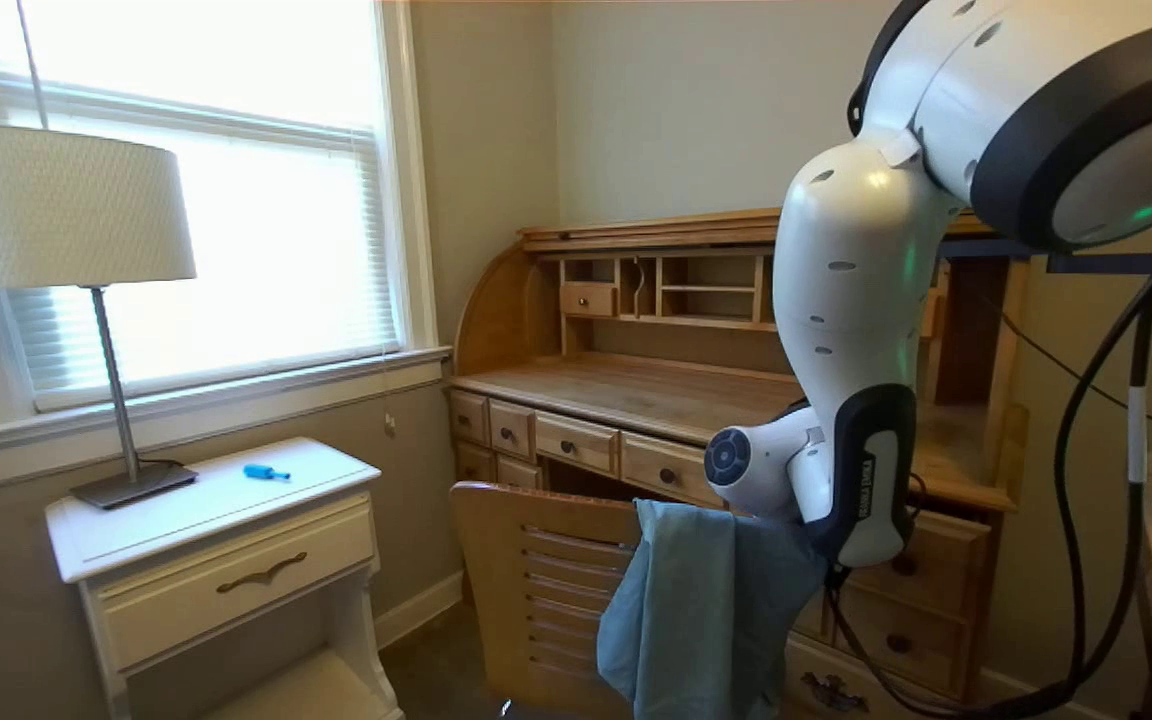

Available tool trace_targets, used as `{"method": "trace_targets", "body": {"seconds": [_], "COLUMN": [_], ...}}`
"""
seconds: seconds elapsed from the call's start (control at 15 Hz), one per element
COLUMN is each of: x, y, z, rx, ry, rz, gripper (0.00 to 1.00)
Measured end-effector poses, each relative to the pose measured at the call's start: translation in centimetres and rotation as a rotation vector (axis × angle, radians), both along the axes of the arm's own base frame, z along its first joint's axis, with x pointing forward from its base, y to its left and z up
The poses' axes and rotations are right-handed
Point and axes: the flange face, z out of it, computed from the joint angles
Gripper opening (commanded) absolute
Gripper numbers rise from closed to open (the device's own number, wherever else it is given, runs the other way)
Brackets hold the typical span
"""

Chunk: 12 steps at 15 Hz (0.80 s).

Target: Close the drawer

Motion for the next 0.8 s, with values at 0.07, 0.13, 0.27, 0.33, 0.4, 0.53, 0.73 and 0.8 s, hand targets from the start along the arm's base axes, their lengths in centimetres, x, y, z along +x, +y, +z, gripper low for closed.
{"method": "trace_targets", "body": {"seconds": [0.07, 0.13, 0.27, 0.33, 0.4, 0.53, 0.73, 0.8], "x": [0.1, 0.3, 0.4, 0.5, 0.5, 0.5, 0.5, 0.5], "y": [-0.1, -0.3, -1.0, -1.5, -1.9, -2.4, -3.0, -3.1], "z": [-0.2, -0.3, -0.3, -0.4, -0.4, -0.4, -0.7, -0.9], "rx": [-0.021, -0.042, -0.081, -0.100, -0.117, -0.148, -0.187, -0.199], "ry": [-0.009, -0.017, -0.037, -0.045, -0.053, -0.075, -0.117, -0.132], "rz": [-0.017, -0.034, -0.068, -0.083, -0.099, -0.118, -0.142, -0.151], "gripper": [0.00, 0.00, 0.00, 0.00, 0.00, 0.00, 0.00, 0.00]}}
